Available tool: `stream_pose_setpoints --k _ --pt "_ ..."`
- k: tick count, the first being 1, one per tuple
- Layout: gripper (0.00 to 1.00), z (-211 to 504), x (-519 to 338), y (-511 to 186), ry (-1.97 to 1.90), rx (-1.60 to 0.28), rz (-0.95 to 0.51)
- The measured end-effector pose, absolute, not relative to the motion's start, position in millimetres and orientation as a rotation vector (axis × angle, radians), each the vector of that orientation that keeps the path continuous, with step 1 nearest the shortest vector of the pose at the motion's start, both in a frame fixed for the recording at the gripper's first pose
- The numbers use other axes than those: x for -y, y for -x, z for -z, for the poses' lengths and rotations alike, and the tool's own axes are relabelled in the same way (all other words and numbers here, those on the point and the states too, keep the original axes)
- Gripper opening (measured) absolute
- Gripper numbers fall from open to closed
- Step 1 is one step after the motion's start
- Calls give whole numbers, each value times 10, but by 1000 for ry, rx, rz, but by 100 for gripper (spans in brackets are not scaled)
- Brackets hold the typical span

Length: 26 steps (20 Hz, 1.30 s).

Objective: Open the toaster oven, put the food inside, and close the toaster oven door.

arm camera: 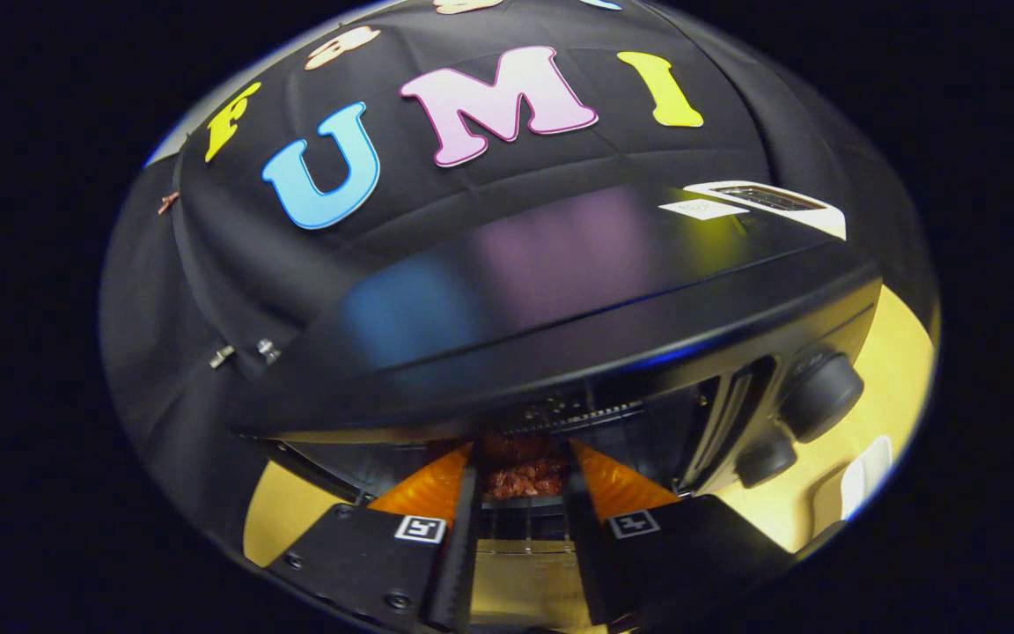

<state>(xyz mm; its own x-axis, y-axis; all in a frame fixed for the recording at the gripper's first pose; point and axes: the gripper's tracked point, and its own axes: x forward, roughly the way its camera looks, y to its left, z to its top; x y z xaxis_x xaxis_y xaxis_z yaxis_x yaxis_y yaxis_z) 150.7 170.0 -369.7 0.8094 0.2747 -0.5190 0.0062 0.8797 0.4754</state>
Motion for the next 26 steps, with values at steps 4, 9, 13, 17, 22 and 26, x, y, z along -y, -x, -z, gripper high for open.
stream_pose_setpoints --k 4,9,13,17,22,26 --pt "97 3638 -1643 -1430 -460 -614 -150" --pt "98 3511 -1525 -1219 -412 -621 -141" --pt "98 3383 -1466 -879 -364 -657 -160" --pt "98 3175 -1456 -448 -376 -687 -165" --pt "98 3114 -1595 118 -337 -744 -235" --pt "98 3252 -1725 445 -316 -832 -257"
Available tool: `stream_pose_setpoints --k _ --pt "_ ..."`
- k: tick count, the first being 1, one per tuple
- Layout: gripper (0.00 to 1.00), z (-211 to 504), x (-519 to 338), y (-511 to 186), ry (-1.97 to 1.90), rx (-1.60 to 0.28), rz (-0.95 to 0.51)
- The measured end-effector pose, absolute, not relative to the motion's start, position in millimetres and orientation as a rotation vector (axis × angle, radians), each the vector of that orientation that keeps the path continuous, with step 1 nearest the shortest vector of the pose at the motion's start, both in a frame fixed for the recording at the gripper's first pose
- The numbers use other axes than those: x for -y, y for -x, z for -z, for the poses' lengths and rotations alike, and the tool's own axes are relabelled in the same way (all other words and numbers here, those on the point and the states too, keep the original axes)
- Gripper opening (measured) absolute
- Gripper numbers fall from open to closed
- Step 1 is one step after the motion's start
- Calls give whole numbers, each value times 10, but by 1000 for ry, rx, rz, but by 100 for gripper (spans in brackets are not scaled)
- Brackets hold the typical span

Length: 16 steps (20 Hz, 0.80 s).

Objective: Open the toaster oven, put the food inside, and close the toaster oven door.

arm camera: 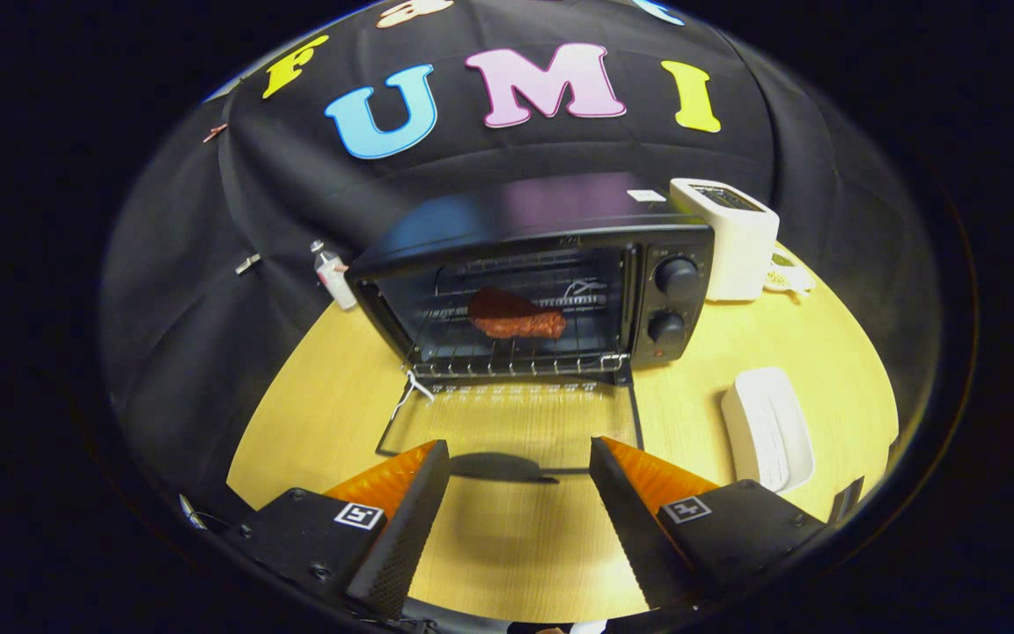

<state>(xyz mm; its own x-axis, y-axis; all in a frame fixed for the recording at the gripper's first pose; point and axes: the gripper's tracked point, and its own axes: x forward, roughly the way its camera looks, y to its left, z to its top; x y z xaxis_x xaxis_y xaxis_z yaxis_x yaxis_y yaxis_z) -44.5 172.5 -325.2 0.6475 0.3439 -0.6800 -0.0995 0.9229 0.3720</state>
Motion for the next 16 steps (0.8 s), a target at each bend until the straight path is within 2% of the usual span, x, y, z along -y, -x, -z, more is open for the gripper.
stream_pose_setpoints --k 10,16 --pt "98 3800 -2168 1063 -179 -1042 -319" --pt "99 4116 -2239 933 -219 -1101 -244"
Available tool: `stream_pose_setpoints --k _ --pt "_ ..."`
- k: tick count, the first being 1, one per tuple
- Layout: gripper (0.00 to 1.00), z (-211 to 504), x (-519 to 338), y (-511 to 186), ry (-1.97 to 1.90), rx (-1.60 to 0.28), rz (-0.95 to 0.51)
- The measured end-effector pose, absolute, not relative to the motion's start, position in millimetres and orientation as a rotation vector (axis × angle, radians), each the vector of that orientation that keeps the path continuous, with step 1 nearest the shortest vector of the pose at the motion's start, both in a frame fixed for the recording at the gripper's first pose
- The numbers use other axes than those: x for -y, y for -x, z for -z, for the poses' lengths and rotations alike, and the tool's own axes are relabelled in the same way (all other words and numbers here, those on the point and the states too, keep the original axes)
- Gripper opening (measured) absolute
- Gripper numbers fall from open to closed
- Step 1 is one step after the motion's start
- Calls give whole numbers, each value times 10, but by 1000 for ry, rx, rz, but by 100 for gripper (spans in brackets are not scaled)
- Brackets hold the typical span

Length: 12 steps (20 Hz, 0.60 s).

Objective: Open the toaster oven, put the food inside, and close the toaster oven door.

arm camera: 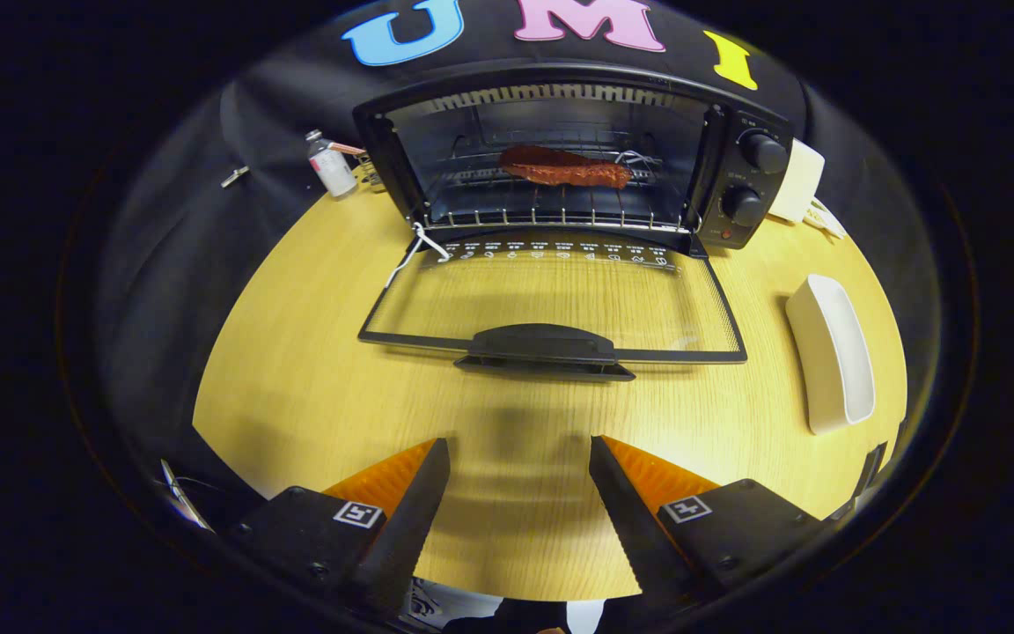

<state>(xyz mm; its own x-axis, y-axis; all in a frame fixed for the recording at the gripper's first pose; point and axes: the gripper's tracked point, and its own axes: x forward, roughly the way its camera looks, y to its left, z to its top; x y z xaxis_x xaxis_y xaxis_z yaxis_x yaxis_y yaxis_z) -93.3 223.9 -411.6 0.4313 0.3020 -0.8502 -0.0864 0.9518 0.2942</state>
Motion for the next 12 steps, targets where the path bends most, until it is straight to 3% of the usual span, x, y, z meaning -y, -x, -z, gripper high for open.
stream_pose_setpoints --k 12 --pt "97 4374 -2197 503 -157 -1098 -81"
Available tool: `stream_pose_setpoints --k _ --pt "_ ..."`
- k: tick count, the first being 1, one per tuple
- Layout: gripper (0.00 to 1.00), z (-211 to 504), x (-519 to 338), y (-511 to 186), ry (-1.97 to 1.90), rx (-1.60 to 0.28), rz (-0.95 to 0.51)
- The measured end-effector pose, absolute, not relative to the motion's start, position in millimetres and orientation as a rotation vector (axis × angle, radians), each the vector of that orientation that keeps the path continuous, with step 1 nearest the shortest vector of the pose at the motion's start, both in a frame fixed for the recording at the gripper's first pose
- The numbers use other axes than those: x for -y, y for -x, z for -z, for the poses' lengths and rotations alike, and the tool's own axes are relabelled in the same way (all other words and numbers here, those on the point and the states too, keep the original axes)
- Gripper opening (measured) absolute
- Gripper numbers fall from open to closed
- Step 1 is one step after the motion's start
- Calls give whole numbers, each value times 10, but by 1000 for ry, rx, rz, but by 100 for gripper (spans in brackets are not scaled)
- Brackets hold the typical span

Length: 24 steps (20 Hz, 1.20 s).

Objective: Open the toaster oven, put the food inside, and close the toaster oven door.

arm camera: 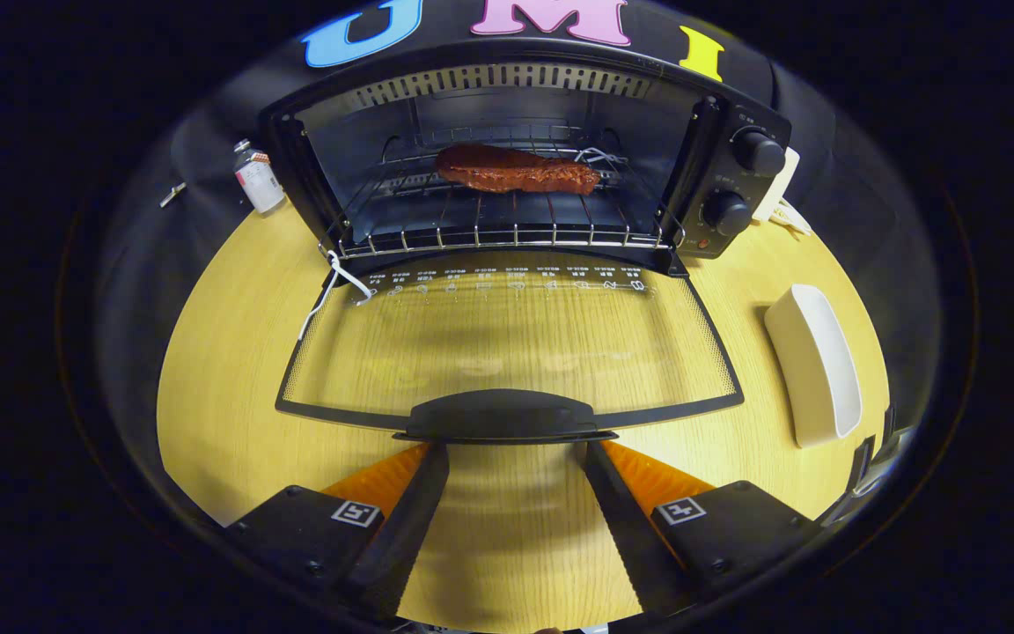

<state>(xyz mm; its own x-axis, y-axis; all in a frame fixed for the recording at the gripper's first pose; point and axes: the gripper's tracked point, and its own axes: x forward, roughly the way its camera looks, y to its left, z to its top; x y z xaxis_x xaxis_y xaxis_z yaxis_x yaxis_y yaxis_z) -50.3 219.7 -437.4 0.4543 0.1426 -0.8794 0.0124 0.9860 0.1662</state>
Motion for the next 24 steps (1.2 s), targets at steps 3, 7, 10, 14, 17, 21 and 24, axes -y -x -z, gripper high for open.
stream_pose_setpoints --k 3,7,10,14,17,21,24 --pt "97 4281 -2185 500 -177 -1060 -85" --pt "97 4060 -2138 515 -179 -994 -102" --pt "97 3869 -2106 510 -179 -949 -114" --pt "98 3580 -2050 415 -194 -857 -125" --pt "98 3364 -2011 219 -183 -787 -144" --pt "99 3056 -1930 -63 -148 -719 -142" --pt "98 2847 -1897 -329 -156 -642 -139"
